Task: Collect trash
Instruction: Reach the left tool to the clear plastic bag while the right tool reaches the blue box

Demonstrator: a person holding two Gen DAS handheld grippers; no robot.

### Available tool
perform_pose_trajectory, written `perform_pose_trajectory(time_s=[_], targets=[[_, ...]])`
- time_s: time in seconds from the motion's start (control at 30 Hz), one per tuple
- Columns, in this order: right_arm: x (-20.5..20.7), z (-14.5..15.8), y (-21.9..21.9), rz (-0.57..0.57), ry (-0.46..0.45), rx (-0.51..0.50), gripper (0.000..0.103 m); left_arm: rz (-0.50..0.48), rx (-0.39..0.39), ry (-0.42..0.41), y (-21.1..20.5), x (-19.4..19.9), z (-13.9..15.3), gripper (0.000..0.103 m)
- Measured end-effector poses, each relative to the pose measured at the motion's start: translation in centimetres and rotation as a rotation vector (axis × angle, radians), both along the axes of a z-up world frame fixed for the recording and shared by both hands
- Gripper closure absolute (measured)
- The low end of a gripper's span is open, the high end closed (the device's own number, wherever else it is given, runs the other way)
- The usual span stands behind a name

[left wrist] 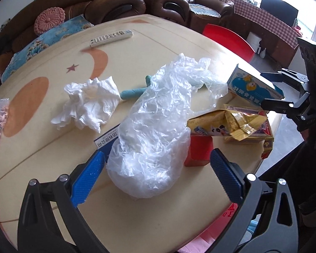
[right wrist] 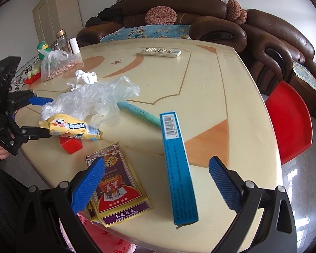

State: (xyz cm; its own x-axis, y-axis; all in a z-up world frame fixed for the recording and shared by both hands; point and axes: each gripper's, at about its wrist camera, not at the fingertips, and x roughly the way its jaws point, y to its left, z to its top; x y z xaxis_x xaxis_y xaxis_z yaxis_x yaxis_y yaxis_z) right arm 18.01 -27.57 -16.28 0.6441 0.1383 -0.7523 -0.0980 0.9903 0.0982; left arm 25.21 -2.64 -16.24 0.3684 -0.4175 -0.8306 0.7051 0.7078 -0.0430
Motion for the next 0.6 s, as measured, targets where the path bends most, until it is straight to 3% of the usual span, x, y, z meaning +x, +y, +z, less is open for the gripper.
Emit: perform_pose_trajectory(time_s=[0.23,0.37,0.6], targets=[[0.3,-0.7,-0.6,-0.021,-0.004,-0.007,0.007,0.008,-0.047,0.031,0.5,0.7,-0.3,0.005],[0.5,-1.4,-0.7,-0.022,-0.003,-0.008,0.007,0.014,-0.014,0.05,0.0,0.8,-1.0,0.006],[0.8,-2.1,-0.7,-0.029,0.007,-0.005,0.014,0.018,-0.023,0.069,0.2,0.7,-1.1,0.022]])
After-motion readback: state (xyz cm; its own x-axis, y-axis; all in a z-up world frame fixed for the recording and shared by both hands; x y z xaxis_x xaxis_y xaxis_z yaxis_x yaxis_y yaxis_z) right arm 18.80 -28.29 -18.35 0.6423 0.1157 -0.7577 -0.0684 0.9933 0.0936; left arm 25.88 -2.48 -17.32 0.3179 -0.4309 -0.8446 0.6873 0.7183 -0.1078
